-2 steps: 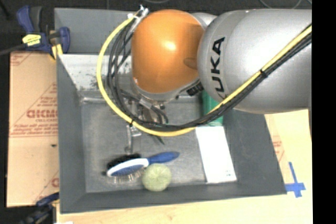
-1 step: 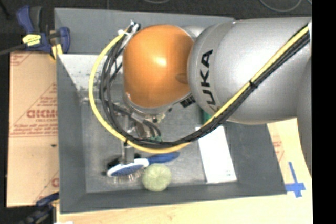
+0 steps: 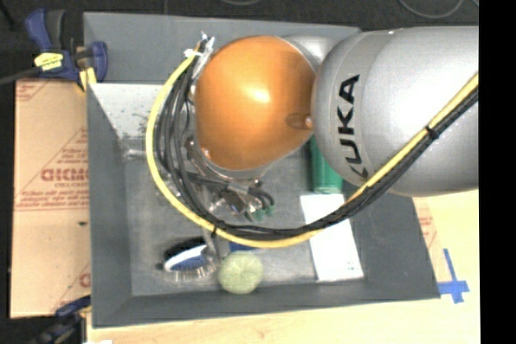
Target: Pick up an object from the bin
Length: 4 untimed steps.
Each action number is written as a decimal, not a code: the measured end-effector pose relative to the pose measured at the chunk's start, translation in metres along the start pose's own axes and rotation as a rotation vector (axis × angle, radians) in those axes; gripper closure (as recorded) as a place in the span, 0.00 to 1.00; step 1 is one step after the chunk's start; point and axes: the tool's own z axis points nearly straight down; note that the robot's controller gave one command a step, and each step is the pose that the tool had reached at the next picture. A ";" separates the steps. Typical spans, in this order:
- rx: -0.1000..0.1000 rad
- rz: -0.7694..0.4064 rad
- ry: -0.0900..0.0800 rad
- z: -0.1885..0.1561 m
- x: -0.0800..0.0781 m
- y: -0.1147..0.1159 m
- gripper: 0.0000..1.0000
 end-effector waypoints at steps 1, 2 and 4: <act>0.001 -0.076 -0.008 -0.016 -0.003 0.010 0.00; 0.000 0.101 -0.011 0.053 -0.012 0.012 0.00; 0.002 -0.322 -0.005 0.066 -0.009 0.009 0.00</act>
Offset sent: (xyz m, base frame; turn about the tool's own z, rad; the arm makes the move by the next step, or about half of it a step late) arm 0.0094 0.0209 -0.1236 0.0090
